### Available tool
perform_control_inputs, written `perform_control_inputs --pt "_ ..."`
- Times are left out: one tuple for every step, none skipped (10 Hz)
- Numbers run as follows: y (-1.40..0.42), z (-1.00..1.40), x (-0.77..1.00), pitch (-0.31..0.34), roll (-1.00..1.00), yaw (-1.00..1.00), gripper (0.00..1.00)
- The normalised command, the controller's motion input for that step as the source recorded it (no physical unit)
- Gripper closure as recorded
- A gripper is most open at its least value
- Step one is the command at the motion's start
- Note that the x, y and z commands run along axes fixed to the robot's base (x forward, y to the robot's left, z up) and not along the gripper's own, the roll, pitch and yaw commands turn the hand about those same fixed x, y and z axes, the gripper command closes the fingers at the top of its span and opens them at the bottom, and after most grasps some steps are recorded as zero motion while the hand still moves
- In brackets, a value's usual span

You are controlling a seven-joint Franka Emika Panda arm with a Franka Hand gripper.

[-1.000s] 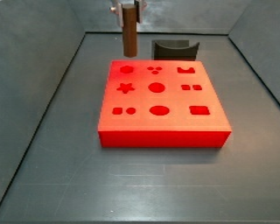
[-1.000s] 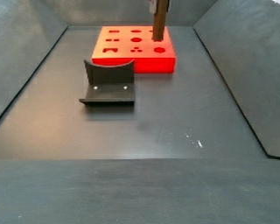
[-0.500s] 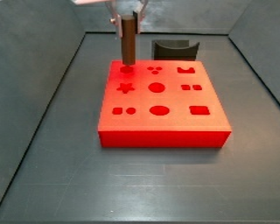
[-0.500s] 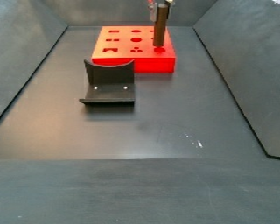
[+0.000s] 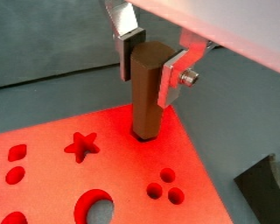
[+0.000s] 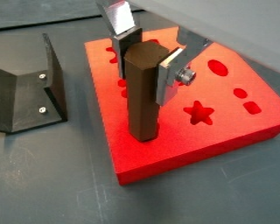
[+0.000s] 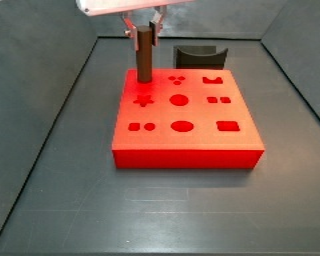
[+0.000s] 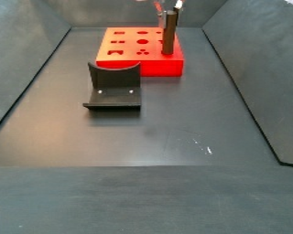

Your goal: Insert the hexagon object.

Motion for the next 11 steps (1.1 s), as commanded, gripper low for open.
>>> perform_control_inputs --pt "-0.05 -0.07 0.08 0.0 0.07 0.23 1.0" --pt "-0.06 -0.11 0.0 0.0 0.08 0.19 1.0" --pt "-0.09 -0.13 0.0 0.0 0.1 0.19 1.0" --pt "-0.13 -0.09 0.08 0.0 0.08 0.21 1.0" --pt "-0.07 -0.13 0.11 0.0 0.07 0.15 1.0" --pt "0.0 -0.23 0.3 0.0 0.09 0.12 1.0" --pt "0.02 -0.32 0.3 0.0 0.09 0.0 1.0" --pt "0.07 -0.36 0.19 0.0 0.09 0.0 1.0" --pt "0.01 -0.3 0.04 0.0 0.03 -0.04 1.0" --pt "0.0 -0.34 0.0 -0.033 0.0 -0.09 1.0" --pt "0.05 -0.49 -0.02 -0.051 0.0 -0.11 1.0"
